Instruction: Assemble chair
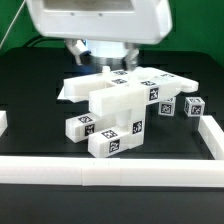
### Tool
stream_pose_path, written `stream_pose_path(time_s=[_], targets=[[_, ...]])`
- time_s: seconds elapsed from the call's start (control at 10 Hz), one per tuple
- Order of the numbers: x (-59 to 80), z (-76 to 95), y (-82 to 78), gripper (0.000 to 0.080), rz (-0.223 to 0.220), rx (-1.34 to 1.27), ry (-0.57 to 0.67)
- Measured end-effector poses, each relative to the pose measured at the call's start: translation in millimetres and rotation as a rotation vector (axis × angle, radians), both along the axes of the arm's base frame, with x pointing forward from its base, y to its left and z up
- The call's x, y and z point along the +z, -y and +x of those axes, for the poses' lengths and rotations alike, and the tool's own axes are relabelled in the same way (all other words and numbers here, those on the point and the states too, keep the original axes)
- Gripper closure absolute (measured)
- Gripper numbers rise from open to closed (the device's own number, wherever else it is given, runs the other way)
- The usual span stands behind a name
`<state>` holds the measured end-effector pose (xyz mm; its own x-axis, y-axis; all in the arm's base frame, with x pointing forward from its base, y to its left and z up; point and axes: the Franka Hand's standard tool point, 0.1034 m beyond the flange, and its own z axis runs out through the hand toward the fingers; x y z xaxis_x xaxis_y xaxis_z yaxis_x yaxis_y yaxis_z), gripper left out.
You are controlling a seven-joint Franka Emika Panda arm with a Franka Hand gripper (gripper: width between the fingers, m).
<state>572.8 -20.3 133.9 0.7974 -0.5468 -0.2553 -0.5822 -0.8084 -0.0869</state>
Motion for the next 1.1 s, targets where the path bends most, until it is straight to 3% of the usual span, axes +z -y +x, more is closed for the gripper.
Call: stream_pose_path(time_s=[0.4, 0.5, 0.6, 0.9, 1.1], targets=[[-1.5, 0.8, 2.6, 0.015, -0.003, -0.001, 0.001], [5.4, -2.5, -4.9, 0.015, -0.001, -0.019, 0.005], [11.2, -17.5, -15.5, 0.015, 0.0, 0.013, 0.048], [8.1, -51.5, -20.5, 0.015, -0.014, 0.154, 0.163], [6.4, -54.1, -21.2, 0.015, -0.011, 0.155, 0.154]])
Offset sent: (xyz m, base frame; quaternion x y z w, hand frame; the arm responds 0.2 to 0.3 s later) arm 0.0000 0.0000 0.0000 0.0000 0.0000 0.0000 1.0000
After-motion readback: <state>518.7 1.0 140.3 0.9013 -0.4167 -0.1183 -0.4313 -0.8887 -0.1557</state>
